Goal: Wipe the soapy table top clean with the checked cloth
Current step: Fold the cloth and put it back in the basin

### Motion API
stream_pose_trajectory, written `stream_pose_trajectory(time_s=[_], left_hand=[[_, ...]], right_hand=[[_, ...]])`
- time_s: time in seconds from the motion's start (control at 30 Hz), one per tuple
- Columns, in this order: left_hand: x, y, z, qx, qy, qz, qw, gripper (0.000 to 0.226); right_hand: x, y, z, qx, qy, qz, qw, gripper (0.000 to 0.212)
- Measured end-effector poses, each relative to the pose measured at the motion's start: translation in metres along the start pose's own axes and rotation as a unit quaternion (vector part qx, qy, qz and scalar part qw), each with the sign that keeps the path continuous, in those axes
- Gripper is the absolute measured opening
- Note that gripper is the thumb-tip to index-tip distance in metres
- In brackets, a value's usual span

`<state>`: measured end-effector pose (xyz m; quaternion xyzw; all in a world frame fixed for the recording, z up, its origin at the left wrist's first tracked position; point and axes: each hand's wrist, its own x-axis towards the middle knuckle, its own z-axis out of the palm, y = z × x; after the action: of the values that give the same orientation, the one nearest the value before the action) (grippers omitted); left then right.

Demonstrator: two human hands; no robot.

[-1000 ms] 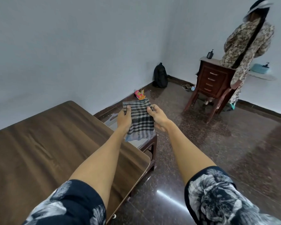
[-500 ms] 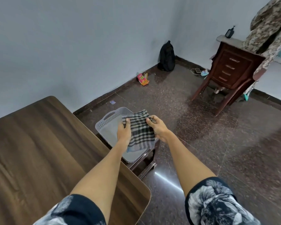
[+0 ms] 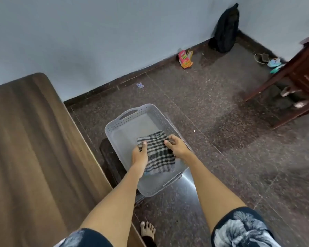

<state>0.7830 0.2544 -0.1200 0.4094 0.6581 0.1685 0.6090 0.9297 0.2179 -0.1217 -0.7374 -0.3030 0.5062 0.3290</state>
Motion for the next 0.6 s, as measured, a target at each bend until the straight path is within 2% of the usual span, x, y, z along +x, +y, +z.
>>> stream_pose_trajectory(time_s=[0.13,0.23,0.5,0.6], left_hand=[[0.049,-0.023,0.012,-0.002,0.013,-0.058,0.998,0.059],[0.073,-0.031,0.014,-0.018,0.033,-0.070,0.997,0.058],[0.113,-0.027,0.002,-0.014,0.055,-0.011,0.998,0.034],[0.118,-0.027,0.002,0.071,0.081,0.023,0.994,0.031]], right_hand=[[0.051,0.026,0.014,-0.016,-0.028,0.031,0.999,0.009],[0.081,0.035,0.026,-0.064,-0.020,0.019,0.998,0.007],[0.122,0.025,0.038,-0.194,0.017,-0.008,0.981,0.020],[0.126,0.025,0.042,-0.250,0.050,-0.031,0.966,0.029]])
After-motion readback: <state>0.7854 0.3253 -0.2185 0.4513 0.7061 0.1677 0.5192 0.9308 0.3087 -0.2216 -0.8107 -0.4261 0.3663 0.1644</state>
